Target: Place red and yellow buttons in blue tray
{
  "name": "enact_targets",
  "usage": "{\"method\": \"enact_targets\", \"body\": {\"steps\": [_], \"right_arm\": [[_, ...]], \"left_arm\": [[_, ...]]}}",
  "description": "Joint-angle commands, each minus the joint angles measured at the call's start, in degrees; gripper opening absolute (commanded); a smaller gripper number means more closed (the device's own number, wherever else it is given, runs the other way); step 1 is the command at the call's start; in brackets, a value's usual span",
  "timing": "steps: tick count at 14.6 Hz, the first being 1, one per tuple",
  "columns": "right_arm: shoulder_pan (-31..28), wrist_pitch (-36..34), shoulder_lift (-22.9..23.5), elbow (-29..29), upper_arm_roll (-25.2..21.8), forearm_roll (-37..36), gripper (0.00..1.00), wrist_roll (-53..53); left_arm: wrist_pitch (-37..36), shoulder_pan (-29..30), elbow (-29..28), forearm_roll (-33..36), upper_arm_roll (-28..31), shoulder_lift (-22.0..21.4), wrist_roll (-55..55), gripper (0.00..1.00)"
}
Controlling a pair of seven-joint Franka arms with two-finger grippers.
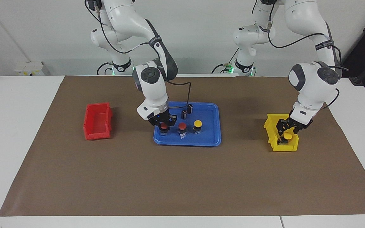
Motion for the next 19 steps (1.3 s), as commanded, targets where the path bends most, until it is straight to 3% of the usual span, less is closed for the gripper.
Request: {"method": "enact_targets", "body": {"steps": [1, 3, 4, 6, 7, 9, 12, 15, 17, 19], "right_arm": [[-0.07, 0.45, -0.45, 0.46, -0.22, 1.24, 1.00, 0.19], [-2.25, -2.35, -2.55, 1.16, -0.83, 0.54, 1.00, -0.08], [-4.97, -5.42, -3.70, 2.55, -0.84, 0.27, 1.00, -0.69], [-9.81, -13.93, -6.16, 6.41, -1.10, -0.34, 1.00, -0.78], [-12.09, -17.19, -6.78, 8.26, -1.62, -2.17, 1.00, -1.04], [-16.76, -23.00, -10.19, 10.03, -1.89, -4.82, 1.00, -5.24], [-24.57, -29.33, -14.94, 10.39, -1.80, -4.83, 1.00, -14.64], [-28.80, -36.53, -17.94, 13.10, -2.16, -5.00, 1.00, -25.18], [-31.79, -42.16, -17.95, 17.40, -2.07, -5.09, 1.00, -27.05], [-35.03, -42.27, -18.91, 16.81, -1.11, -6.67, 1.00, -30.20]], "left_arm": [[2.43, 0.58, -0.67, 1.12, -0.43, 0.56, 0.49, 0.74], [2.70, 0.75, -0.76, 1.12, -0.43, 0.65, 0.57, 0.68], [2.70, 0.76, -0.76, 1.12, -0.34, 0.65, 0.57, 0.56], [2.79, 0.84, -0.59, 1.12, -0.43, 0.83, 0.31, 0.13], [2.70, 1.10, -0.41, 1.12, -0.43, 0.92, 0.31, 0.03], [0.25, 1.37, 1.86, 1.04, -0.43, 1.44, -0.21, 0.01], [-18.68, 0.23, 13.70, -0.89, -0.95, 1.36, -1.09, 0.01], [-33.56, -5.81, 25.93, -2.74, -0.87, 3.28, -7.74, 0.01], [-33.96, -15.10, 26.93, -2.92, -0.87, 3.73, -16.69, 0.01], [-26.61, -21.63, 21.86, -5.36, -1.13, 2.77, -28.56, 0.01]]}}
